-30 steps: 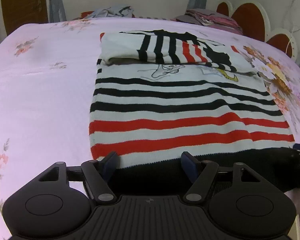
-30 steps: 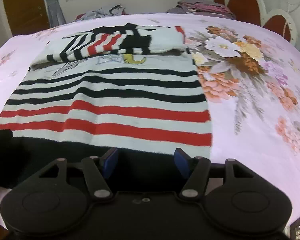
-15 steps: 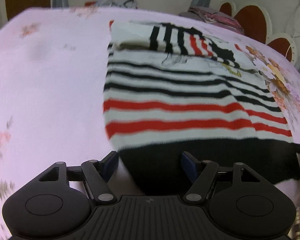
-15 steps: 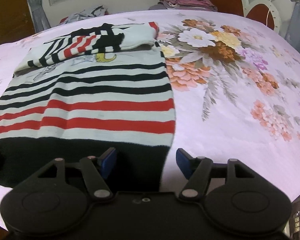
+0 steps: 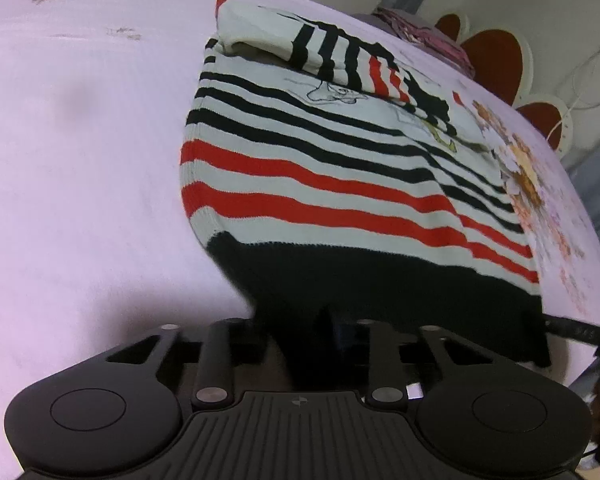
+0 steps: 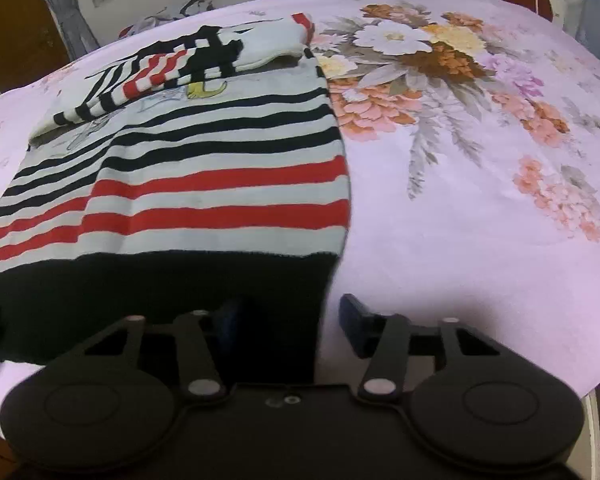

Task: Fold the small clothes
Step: 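Grasp the black hem band with both grippers, then lift the held hem with both grippers and carry it toward the collar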

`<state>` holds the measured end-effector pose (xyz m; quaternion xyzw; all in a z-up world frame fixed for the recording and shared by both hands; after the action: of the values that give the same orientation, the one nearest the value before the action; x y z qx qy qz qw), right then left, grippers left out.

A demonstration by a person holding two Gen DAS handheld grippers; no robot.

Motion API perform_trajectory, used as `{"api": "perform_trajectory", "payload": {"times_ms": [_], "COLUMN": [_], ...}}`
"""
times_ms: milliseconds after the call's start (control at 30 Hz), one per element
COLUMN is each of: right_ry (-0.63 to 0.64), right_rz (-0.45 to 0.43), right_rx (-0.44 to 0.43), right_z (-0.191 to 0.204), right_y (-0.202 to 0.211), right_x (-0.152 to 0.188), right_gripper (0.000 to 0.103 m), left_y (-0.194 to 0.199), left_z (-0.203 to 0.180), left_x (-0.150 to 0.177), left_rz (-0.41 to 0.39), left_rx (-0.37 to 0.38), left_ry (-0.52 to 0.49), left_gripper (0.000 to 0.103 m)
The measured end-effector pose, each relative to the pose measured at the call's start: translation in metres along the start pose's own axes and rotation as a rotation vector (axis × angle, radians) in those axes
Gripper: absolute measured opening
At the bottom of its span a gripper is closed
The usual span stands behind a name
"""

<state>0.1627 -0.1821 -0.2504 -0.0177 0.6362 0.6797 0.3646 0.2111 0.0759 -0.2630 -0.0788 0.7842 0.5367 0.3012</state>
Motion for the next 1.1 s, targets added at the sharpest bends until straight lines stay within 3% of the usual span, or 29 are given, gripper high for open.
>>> {"api": "perform_trajectory", "payload": {"times_ms": [100, 200, 600, 833, 1100], "right_ry": [-0.023, -0.025, 0.096, 0.106, 0.111], "right_rz": [0.032, 0.049, -0.091, -0.177, -0.23], "right_rx": [-0.025, -0.063, -0.122, -0.18, -0.219], "right_z": [0.001, 0.005, 0.039, 0.059, 0.08], "right_y": [0.0, 0.003, 0.035, 0.044, 0.026], "right_x": [-0.002, -0.005, -0.049, -0.1, -0.167], "right_gripper": [0.03, 0.009, 0.009, 0.009, 0.009], "left_y": [-0.001, 0.0, 0.033, 0.036, 0.024], "left_z": [0.003, 0.003, -0.007, -0.005, 0.006], "left_x": [-0.001, -0.005, -0.074, -0.127, -0.188], "left_rz": [0.016, 0.008, -0.163, -0.26, -0.332], "left_rx": [0.028, 0.049, 0.048, 0.034, -0.008], "left_ry": [0.003, -0.002, -0.083, -0.09, -0.071], "left_gripper": [0.006, 0.006, 0.005, 0.005, 0.005]}}
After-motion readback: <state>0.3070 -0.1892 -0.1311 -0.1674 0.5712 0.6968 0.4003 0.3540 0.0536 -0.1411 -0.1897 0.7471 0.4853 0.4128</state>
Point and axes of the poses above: each gripper's, at about its wrist camera, not at the fingertips, and y roughly against the way its jaws point, z to its left, x to its underside, the point moved 7 cm from there along -y, roughly the way its jaws point, and after that the axes turned 12 degrees about -y, right-handed, at the moved point
